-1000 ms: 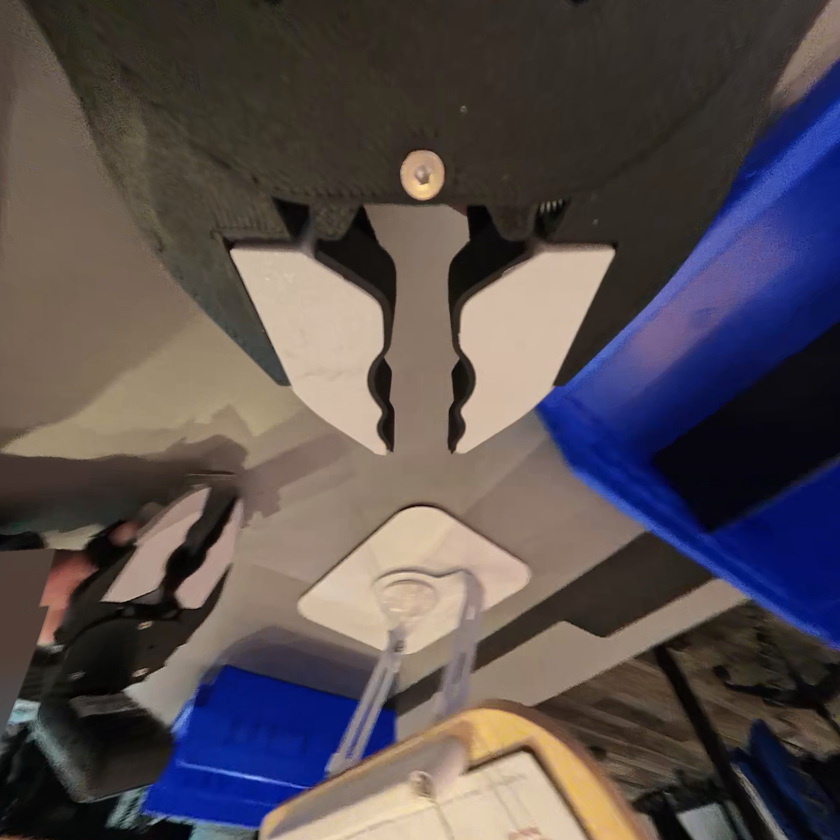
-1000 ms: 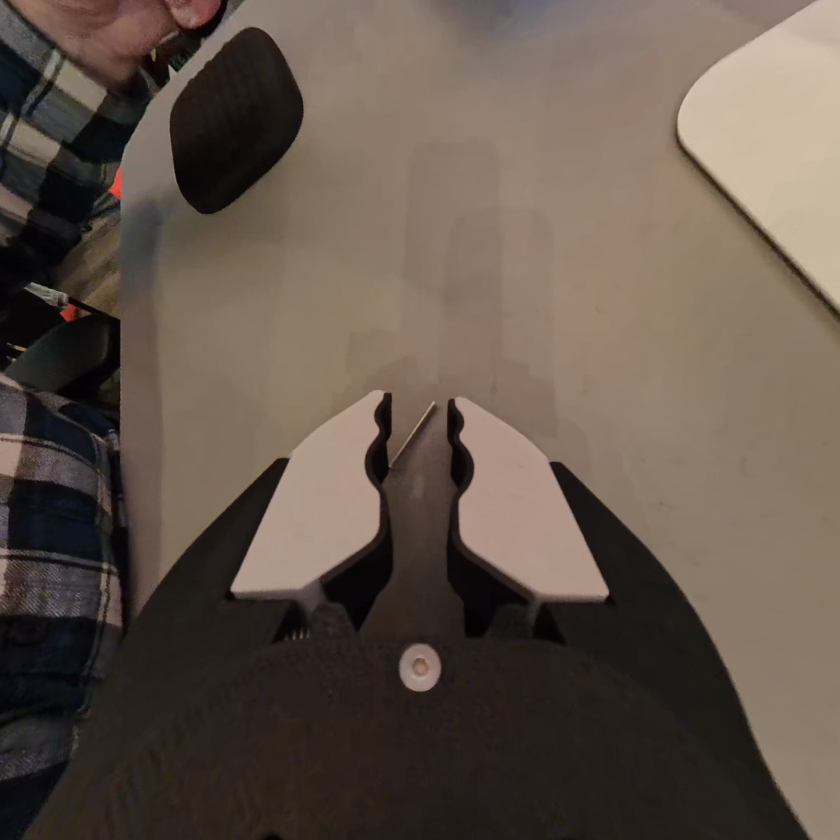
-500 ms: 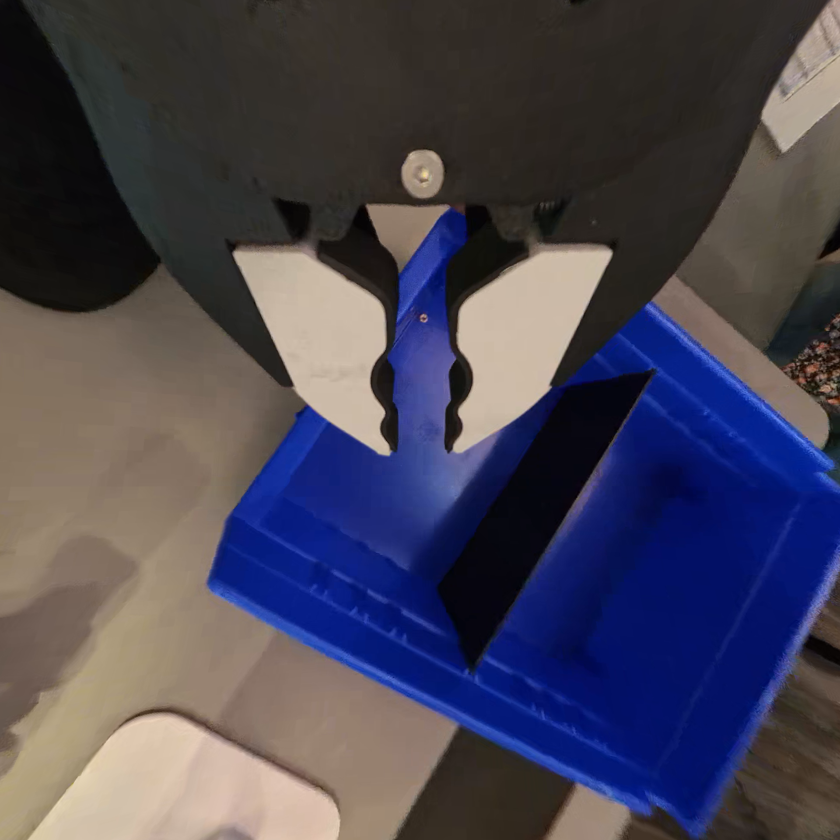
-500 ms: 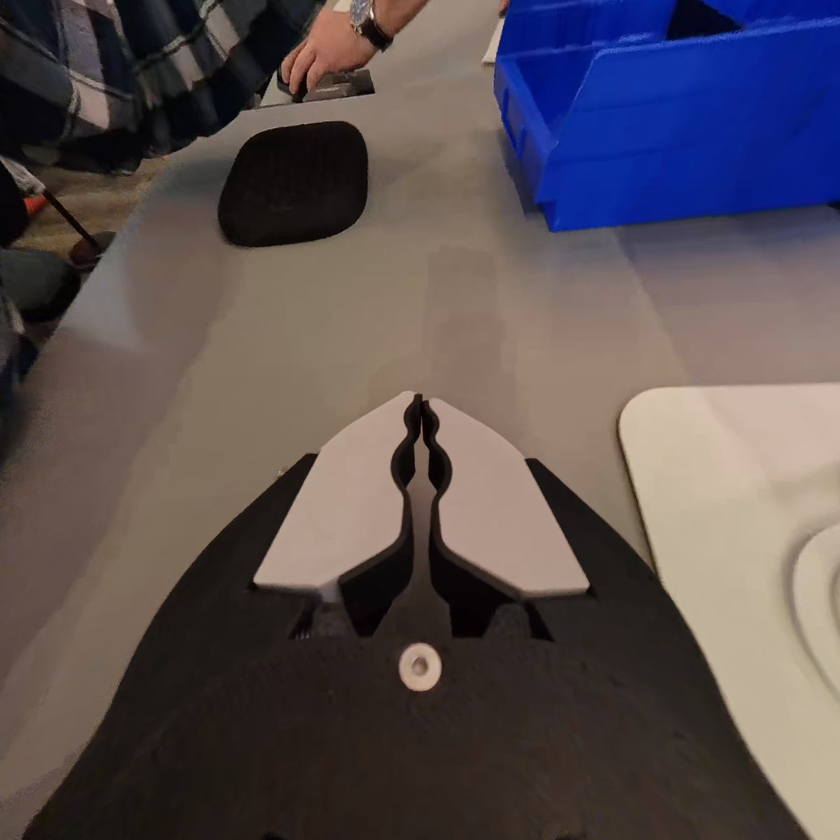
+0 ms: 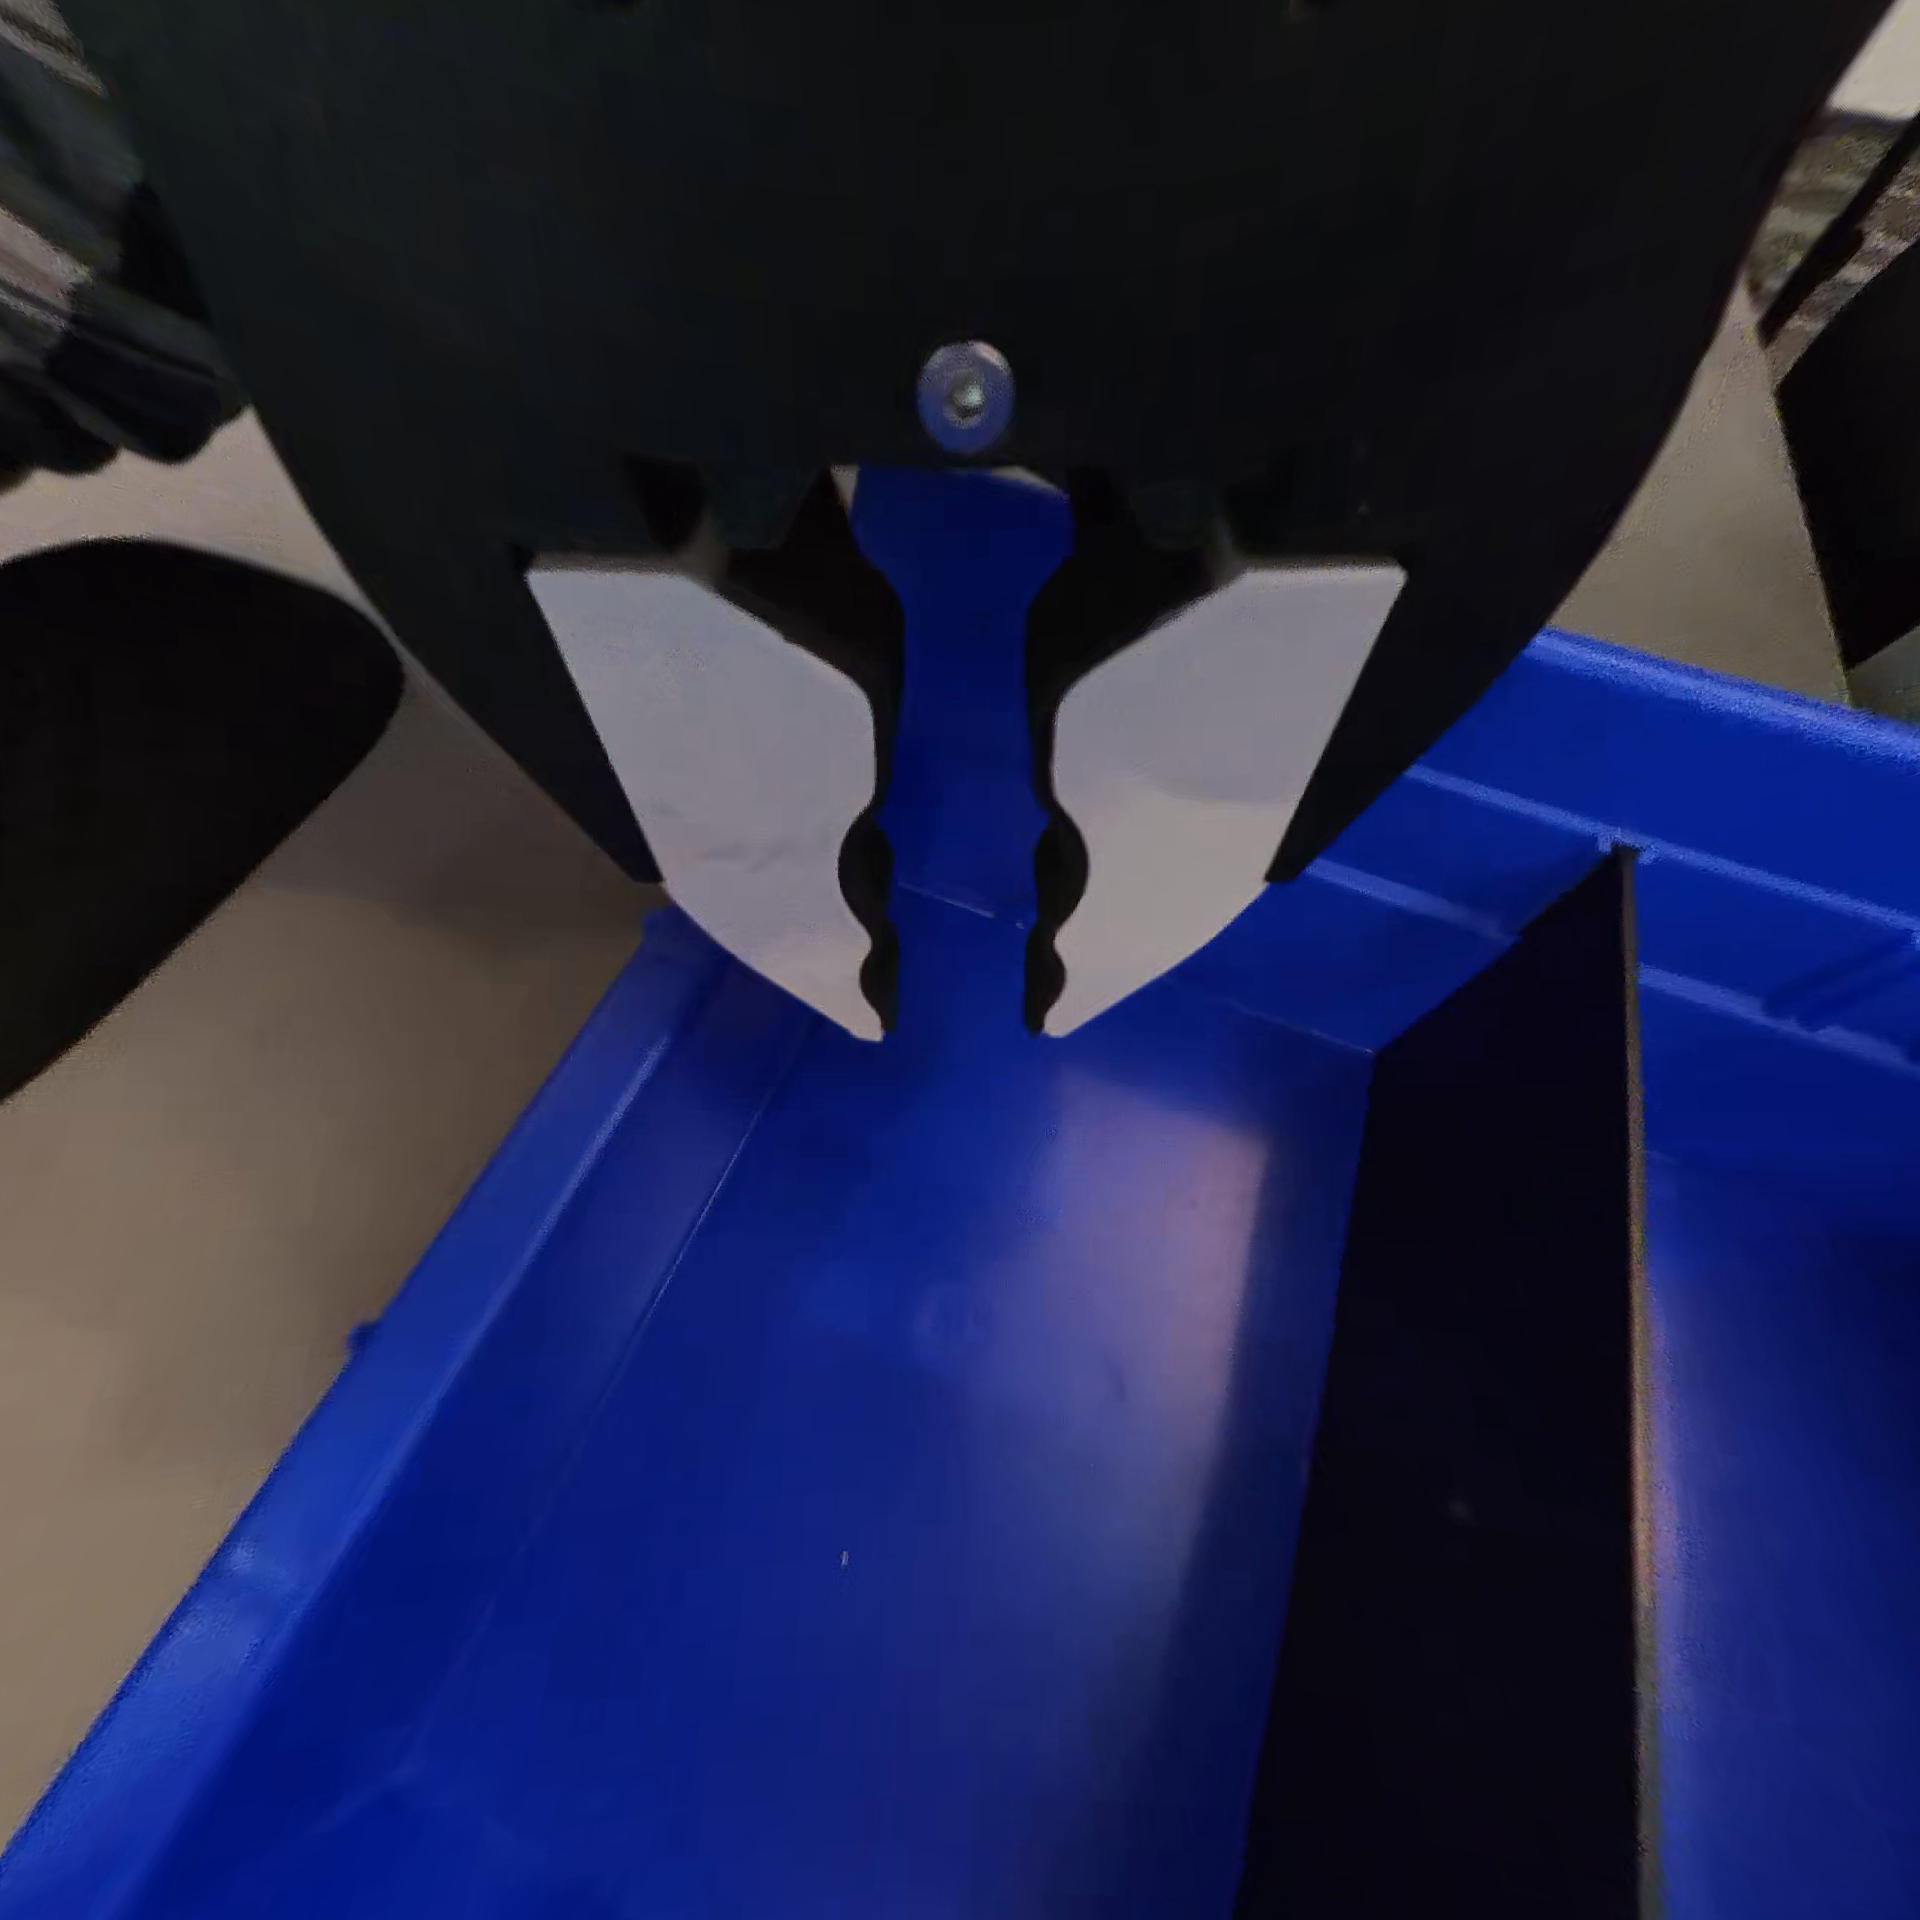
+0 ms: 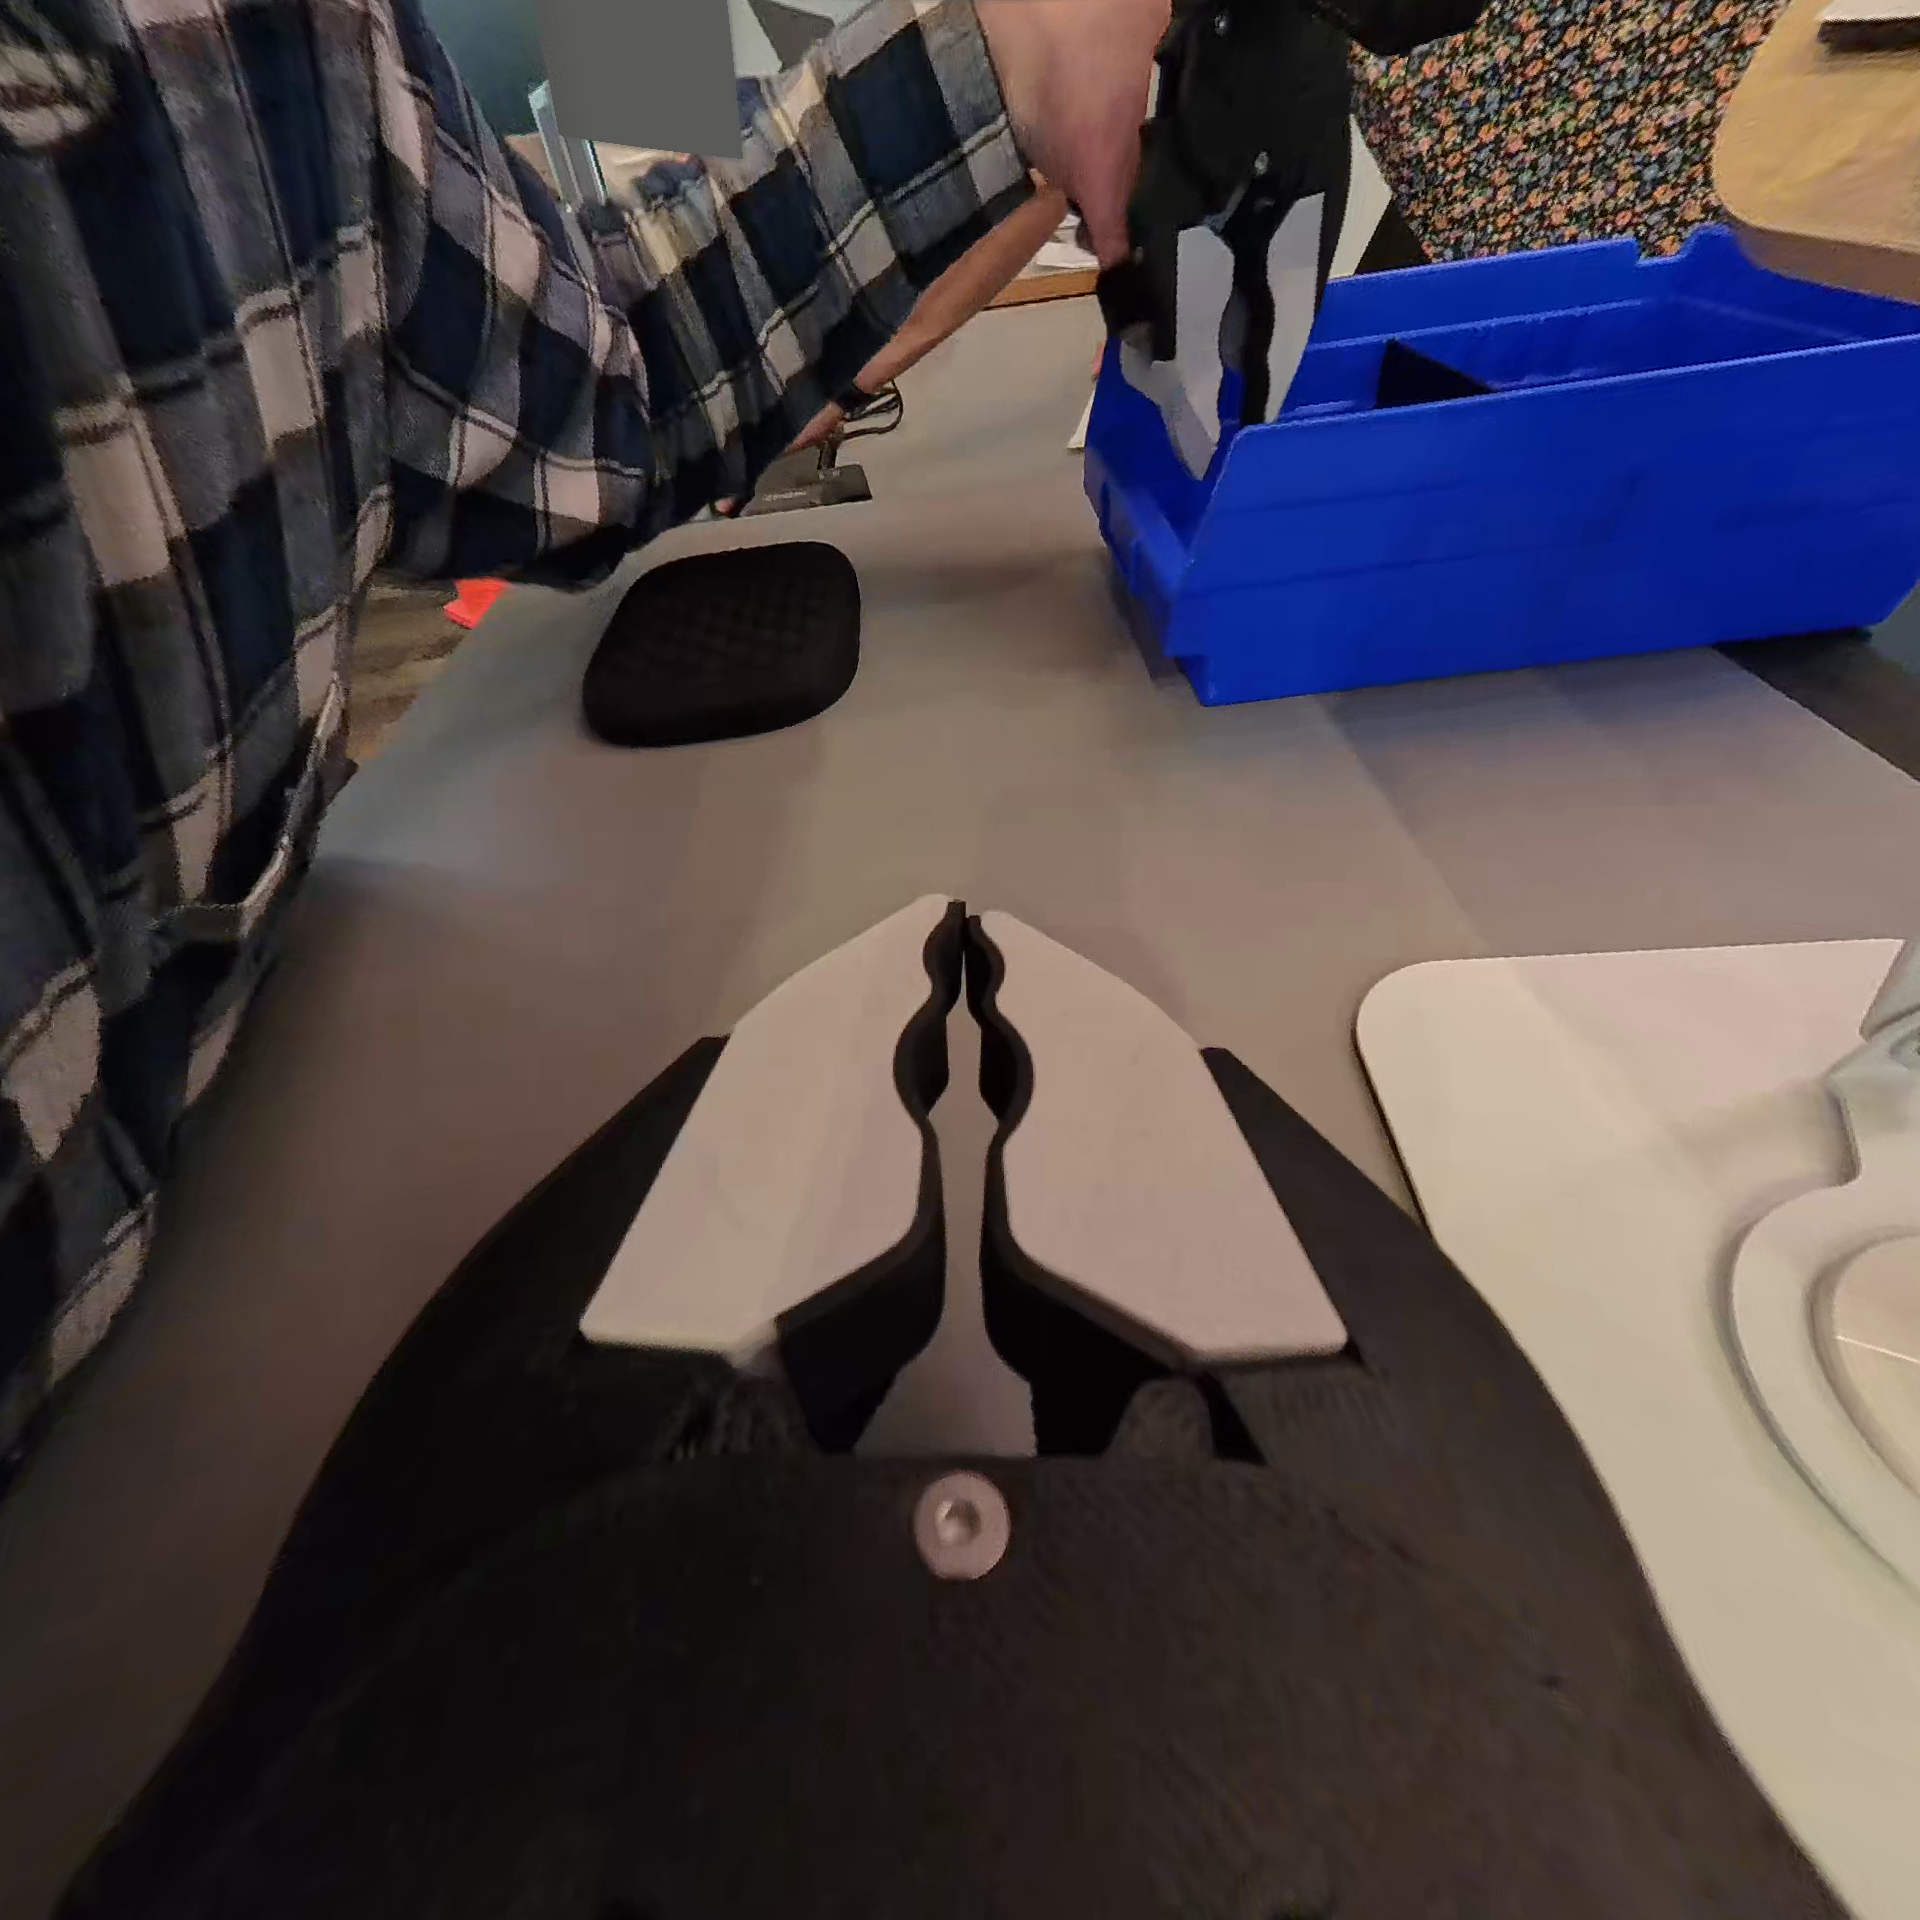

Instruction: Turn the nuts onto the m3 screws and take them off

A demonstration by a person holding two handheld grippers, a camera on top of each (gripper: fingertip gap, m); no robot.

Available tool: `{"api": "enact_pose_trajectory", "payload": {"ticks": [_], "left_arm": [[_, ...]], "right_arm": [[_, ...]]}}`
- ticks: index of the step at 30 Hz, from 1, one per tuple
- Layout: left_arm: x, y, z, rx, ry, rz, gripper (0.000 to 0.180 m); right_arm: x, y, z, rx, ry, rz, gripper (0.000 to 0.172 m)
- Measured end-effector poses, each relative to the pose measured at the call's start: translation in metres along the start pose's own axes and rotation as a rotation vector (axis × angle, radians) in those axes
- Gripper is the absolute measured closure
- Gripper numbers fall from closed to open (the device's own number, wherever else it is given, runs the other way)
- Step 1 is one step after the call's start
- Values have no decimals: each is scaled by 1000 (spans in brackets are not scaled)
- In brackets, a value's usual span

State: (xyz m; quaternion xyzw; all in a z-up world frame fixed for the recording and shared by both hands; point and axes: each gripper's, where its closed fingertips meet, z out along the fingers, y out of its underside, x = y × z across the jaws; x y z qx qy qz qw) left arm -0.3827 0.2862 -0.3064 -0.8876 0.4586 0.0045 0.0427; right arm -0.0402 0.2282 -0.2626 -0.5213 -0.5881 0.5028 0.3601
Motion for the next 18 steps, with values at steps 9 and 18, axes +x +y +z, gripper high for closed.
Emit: {"api": "enact_pose_trajectory", "payload": {"ticks": [9,18], "left_arm": [[11,16,25,-250,81,254,157],[-1,20,27,-316,67,330,129]], "right_arm": [[-1,0,-3,11,-9,-6,171],[-1,-1,-7,26,-18,1,171]]}}
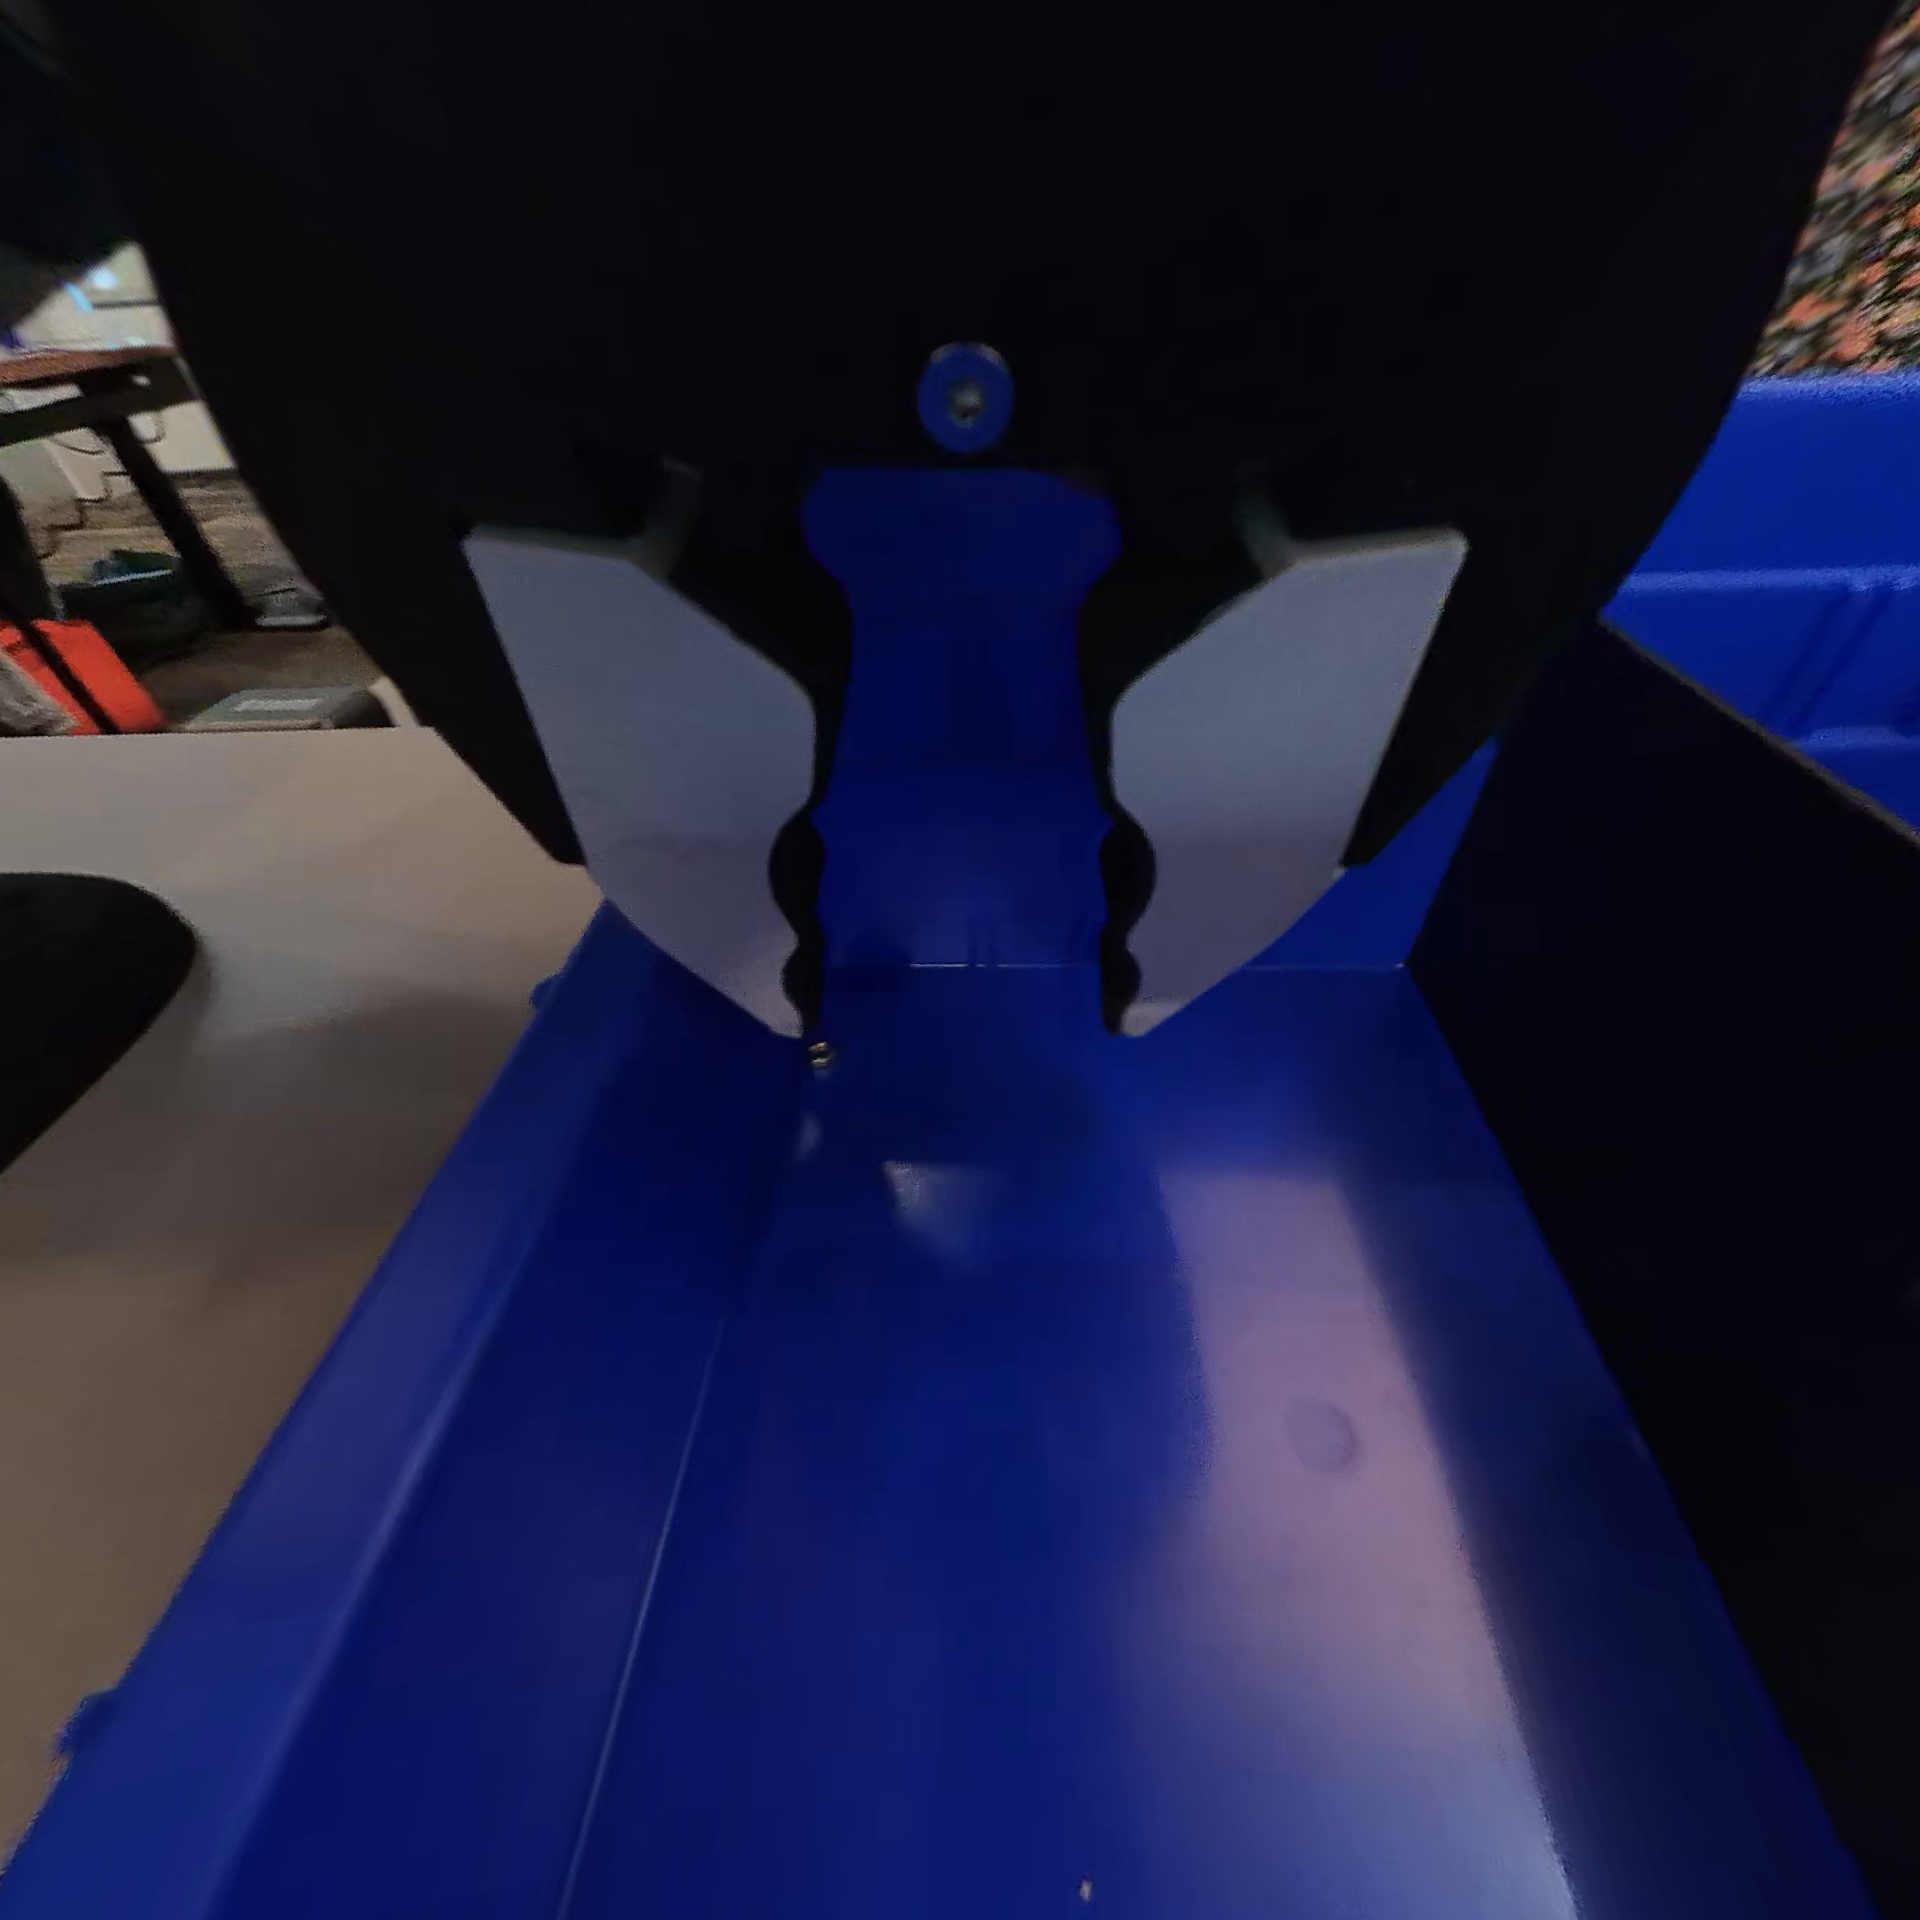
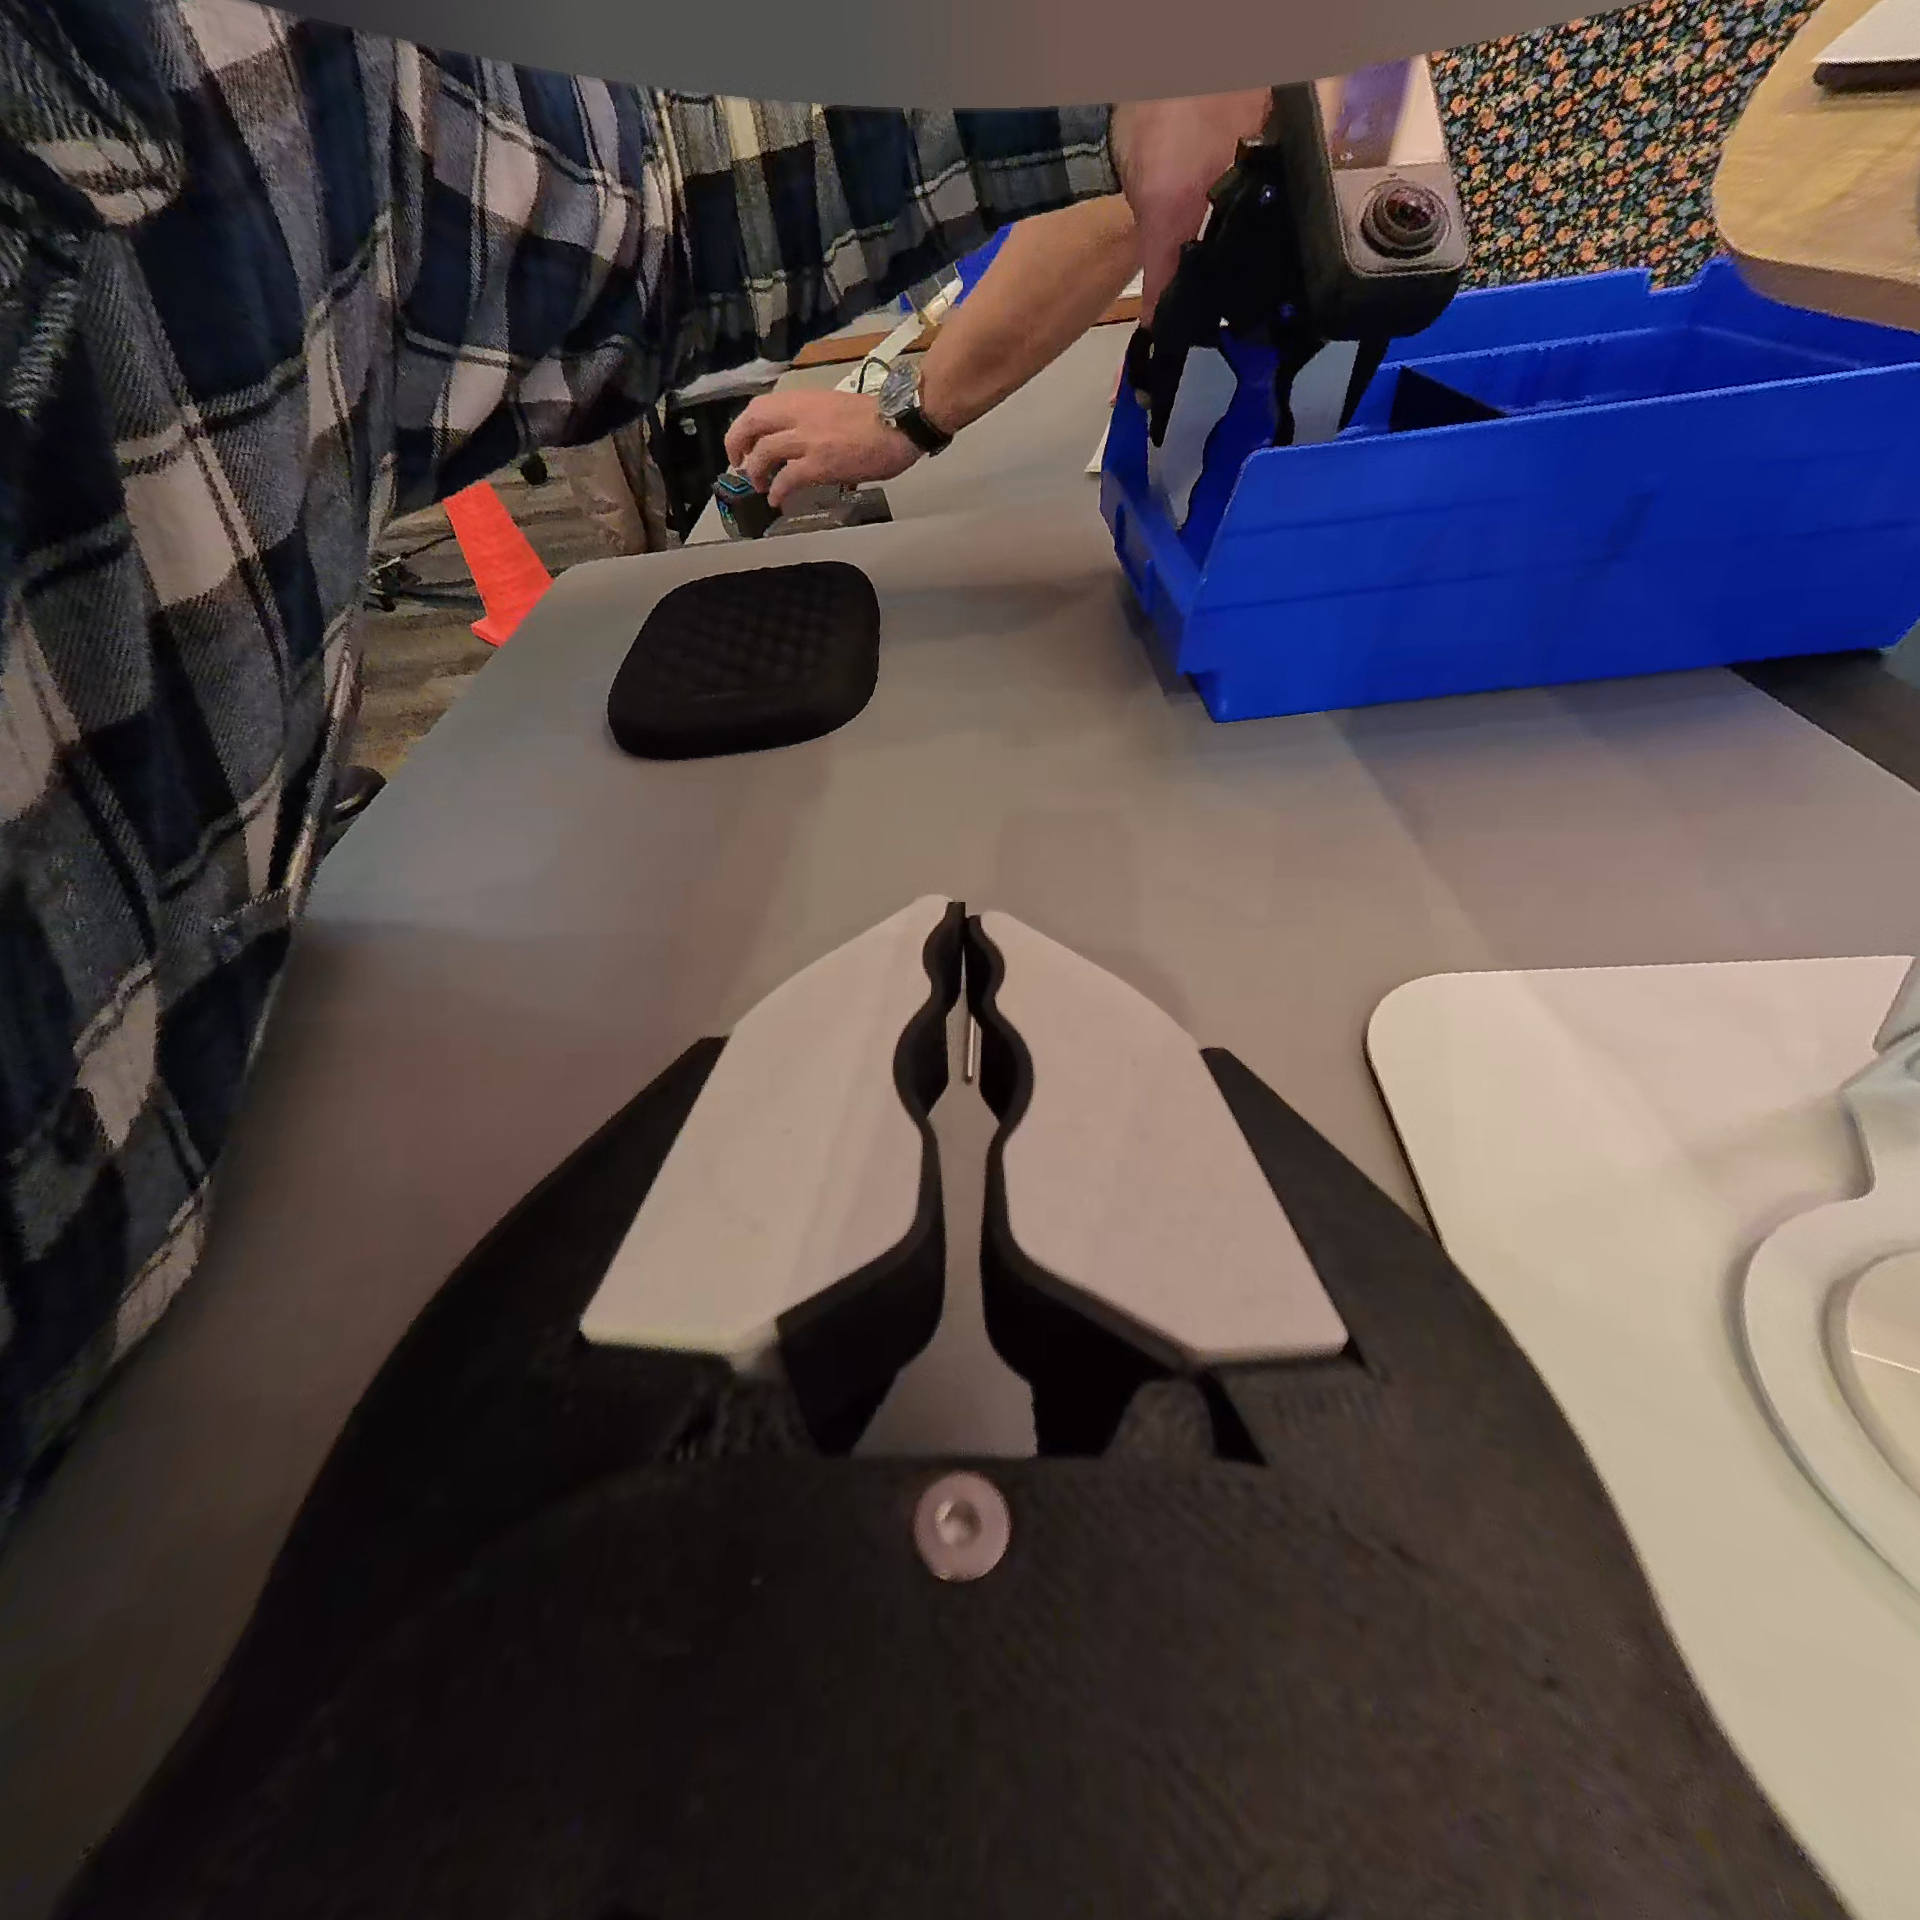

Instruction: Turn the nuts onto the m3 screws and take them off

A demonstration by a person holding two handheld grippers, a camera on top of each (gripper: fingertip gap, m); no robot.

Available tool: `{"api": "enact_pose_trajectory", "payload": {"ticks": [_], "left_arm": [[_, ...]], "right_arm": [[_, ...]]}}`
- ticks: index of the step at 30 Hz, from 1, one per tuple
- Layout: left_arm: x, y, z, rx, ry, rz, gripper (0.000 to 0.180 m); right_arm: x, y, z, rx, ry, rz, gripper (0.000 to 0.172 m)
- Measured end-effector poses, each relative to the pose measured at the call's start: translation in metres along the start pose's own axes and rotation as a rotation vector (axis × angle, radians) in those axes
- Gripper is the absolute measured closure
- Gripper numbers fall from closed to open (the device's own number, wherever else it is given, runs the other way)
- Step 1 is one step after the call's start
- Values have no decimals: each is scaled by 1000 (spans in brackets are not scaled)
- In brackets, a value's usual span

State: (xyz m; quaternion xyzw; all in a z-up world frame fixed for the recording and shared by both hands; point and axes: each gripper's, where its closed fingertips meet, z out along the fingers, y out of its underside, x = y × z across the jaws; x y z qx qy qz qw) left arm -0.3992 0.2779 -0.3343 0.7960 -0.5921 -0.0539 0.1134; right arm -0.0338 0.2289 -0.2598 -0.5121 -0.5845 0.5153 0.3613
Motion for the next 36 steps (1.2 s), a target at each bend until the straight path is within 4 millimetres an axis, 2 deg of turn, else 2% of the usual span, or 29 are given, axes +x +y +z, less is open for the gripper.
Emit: {"api": "enact_pose_trajectory", "payload": {"ticks": [6,9,13,17,21,29,36], "left_arm": [[-14,-7,-6,-28,-144,174,96],[-16,-7,-2,-60,-194,244,86],[-11,-18,1,10,-228,344,76],[-12,-20,6,28,-279,396,65],[-10,-24,4,77,-286,426,60],[-2,-24,12,74,-245,464,56],[5,-26,17,101,-218,443,57]], "right_arm": [[1,0,-2,5,-3,2,171],[0,0,-2,4,-5,-2,171],[0,0,-3,8,-10,-1,171],[0,0,-4,11,-13,0,171],[1,-1,-4,15,-15,2,171],[1,-1,-6,23,-19,7,171],[1,-2,-6,29,-21,10,171]]}}
